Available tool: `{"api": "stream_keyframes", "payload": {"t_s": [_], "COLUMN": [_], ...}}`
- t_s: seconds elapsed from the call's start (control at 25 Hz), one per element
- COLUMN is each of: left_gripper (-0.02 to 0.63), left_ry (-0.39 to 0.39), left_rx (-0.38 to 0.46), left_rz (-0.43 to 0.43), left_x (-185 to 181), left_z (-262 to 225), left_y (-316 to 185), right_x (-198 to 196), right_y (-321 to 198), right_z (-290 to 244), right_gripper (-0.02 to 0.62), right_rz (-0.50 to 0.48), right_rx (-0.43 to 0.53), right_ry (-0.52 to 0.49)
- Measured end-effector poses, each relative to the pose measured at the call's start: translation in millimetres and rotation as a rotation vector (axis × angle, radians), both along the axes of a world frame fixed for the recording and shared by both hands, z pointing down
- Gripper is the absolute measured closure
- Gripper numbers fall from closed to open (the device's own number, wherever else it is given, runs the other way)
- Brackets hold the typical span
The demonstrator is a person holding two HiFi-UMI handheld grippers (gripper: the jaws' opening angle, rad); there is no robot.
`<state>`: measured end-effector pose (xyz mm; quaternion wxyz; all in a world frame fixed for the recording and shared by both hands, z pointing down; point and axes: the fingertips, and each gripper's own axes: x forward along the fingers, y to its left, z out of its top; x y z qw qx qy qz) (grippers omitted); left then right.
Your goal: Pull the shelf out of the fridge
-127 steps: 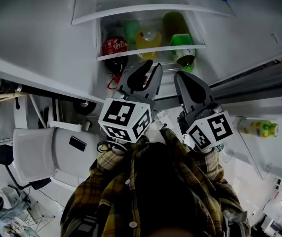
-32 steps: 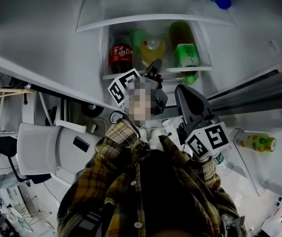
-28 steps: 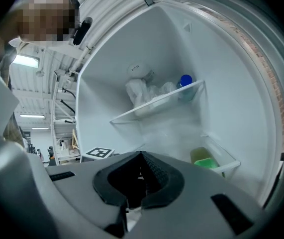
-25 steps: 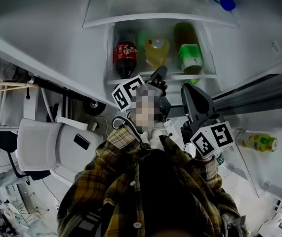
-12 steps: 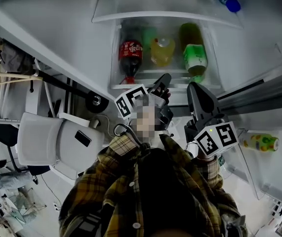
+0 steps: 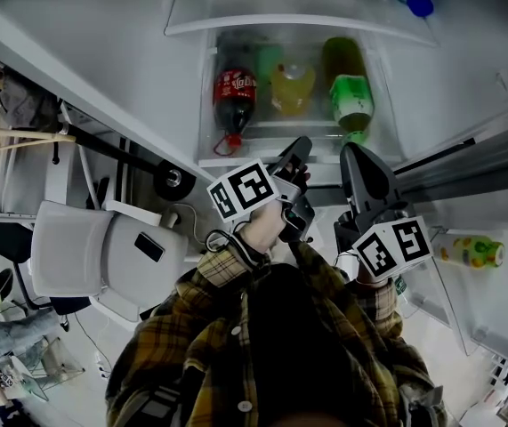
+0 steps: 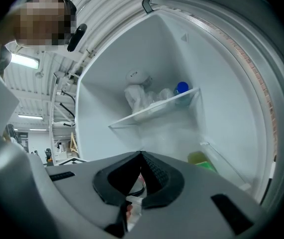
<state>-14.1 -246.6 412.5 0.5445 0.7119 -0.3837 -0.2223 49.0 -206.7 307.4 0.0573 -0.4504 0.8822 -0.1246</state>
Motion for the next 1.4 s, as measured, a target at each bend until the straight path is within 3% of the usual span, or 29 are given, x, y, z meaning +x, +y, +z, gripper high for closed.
{"api": "stream_keyframes", "payload": {"t_s": [1.4], "left_gripper": [0.565], "left_ry": [0.034], "left_rx": [0.006], "left_rz": [0.014], "left_x": [7], "left_z": [-5], "left_y": [49], "right_x": [-7], "right_y": [13], "right_z": [-3], "right_gripper": [0.578], "right_rz": [-0.026], "right_rx": [0.007], "right_ry": [0.002]}}
